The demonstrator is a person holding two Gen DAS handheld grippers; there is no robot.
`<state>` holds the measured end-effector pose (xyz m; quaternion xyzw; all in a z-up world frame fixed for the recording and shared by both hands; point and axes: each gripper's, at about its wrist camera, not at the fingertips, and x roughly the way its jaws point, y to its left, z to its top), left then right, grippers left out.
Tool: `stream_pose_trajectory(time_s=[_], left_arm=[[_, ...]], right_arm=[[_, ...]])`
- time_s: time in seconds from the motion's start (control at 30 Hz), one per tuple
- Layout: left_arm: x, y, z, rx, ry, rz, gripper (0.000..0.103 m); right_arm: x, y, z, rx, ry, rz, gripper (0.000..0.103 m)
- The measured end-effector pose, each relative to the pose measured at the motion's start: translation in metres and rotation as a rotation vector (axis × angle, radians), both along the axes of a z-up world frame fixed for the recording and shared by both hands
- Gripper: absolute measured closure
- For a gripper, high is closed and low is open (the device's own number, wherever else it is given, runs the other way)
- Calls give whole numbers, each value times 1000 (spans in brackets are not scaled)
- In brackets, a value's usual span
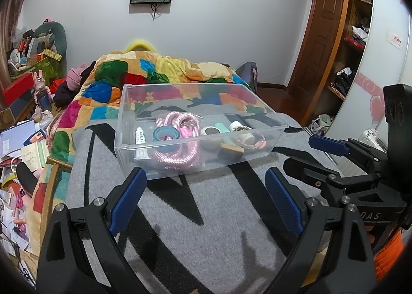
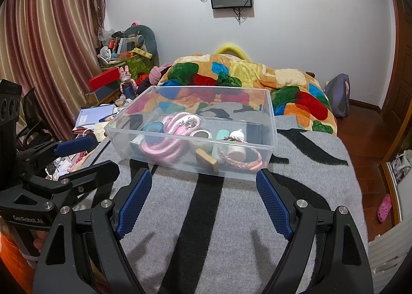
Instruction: Organize objects
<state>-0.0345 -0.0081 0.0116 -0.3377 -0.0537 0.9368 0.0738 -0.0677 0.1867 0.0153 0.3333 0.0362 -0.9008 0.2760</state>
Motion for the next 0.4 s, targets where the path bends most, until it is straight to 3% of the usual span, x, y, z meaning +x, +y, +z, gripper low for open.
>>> stream_pose_trajectory(time_s=[0.4], left_arm=[[-2,-2,-4,7,-14,3,9]], right_arm=[[-2,2,-2,-1,-15,-4,22]])
